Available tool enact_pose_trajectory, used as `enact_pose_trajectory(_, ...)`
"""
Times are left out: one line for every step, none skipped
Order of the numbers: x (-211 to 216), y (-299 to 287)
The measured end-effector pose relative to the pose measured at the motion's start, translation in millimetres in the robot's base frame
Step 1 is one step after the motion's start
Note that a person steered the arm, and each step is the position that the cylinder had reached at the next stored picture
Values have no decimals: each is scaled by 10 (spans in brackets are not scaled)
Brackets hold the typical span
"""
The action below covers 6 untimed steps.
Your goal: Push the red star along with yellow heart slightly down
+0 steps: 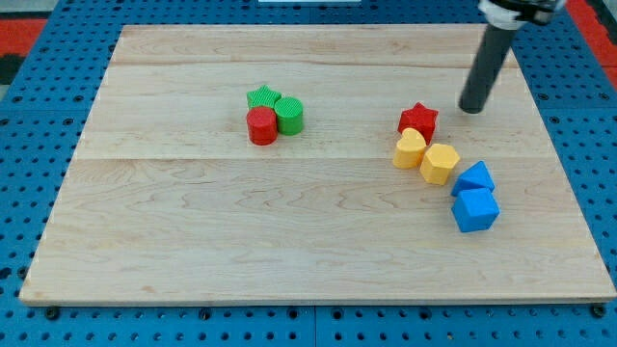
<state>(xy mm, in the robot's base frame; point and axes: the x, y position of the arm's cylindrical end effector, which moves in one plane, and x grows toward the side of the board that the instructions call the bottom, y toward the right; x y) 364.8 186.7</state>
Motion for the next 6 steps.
enact_pose_trajectory(189, -456)
enact_pose_trajectory(226, -581)
enact_pose_trajectory(462, -649)
enact_pose_trajectory(219, -663)
enact_pose_trajectory(192, -795)
enact_pose_trajectory(468, -975)
